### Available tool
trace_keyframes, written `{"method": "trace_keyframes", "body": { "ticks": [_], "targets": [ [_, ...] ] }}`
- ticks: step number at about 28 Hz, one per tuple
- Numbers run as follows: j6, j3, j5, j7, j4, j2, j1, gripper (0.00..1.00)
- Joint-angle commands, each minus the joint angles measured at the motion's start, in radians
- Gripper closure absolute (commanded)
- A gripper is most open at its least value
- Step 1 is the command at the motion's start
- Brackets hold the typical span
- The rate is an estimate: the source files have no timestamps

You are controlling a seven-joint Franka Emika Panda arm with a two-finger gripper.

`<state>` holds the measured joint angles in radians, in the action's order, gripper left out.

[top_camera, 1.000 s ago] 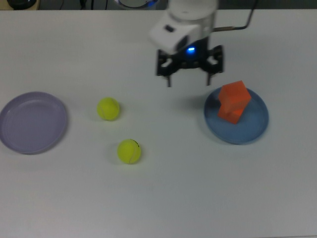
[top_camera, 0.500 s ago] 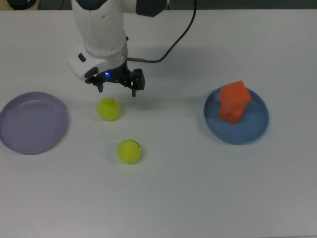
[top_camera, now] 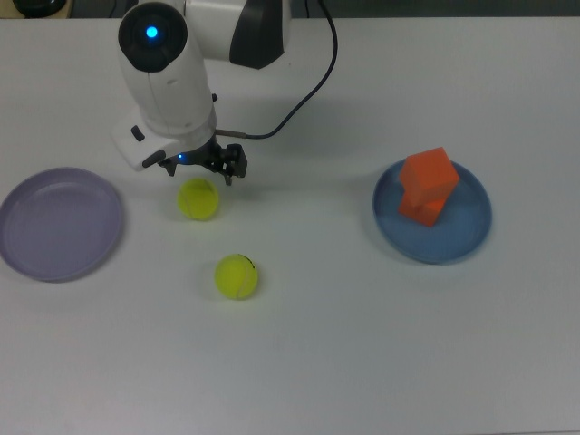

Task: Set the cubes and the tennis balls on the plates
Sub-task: 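Move the gripper down onto a yellow tennis ball and grasp it, then carry the tennis ball onto the lavender plate and release it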

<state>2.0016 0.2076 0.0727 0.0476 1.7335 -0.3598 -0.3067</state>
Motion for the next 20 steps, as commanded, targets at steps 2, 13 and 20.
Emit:
{"method": "trace_keyframes", "body": {
  "ticks": [2, 13, 20],
  "targets": [
    [0.039, 0.009, 0.022, -0.031, 0.009, -0.028, 0.005, 0.0],
    [0.138, 0.009, 0.022, -0.035, 0.023, -0.088, 0.008, 0.0],
    [0.148, 0.009, 0.021, -0.038, 0.021, -0.1, 0.021, 0.77]
  ]
}}
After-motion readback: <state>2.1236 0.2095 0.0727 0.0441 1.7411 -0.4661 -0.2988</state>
